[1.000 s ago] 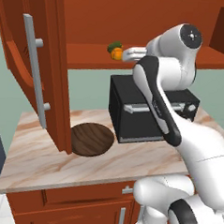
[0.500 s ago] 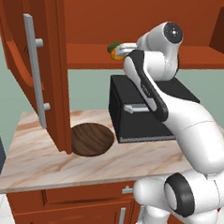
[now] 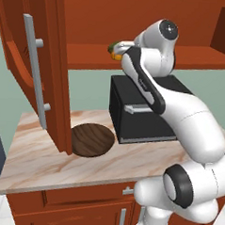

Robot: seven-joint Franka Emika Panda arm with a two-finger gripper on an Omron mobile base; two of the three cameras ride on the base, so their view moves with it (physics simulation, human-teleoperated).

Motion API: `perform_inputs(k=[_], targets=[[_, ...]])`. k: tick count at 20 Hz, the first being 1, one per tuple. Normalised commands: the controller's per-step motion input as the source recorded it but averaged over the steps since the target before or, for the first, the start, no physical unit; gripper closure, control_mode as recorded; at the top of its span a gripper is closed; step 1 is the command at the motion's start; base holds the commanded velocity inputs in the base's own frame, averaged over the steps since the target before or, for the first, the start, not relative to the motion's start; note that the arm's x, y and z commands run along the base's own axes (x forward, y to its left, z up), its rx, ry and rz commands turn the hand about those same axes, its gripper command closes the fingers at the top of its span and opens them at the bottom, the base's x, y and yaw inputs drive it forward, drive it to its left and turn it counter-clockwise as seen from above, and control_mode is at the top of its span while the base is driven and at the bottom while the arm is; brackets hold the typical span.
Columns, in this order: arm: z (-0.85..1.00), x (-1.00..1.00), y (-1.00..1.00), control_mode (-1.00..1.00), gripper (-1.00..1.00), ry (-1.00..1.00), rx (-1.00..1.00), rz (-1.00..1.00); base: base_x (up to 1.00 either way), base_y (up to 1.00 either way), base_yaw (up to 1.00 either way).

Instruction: Open the cabinet. Pick the orange and apple from the cabinet and place them into the bowl. Then close the cabinet.

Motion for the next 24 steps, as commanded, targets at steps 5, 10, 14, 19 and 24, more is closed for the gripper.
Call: perform_inputs(k=[5,10,14,19,24], targets=[[-0.11,0.23,0.09,-1.00,-1.00,0.00,0.00,0.00,0.00,0.00,0.00],[-0.04,0.34,0.04,-1.00,-1.00,0.00,0.00,0.00,0.00,0.00,0.00],[-0.07,0.46,0.03,-1.00,-1.00,0.00,0.00,0.00,0.00,0.00,0.00],[-0.08,0.40,0.10,-1.00,-1.00,0.01,0.00,0.00,0.00,0.00,0.00],[-0.07,0.37,0.11,-1.00,-1.00,0.02,0.00,0.00,0.00,0.00,0.00]])
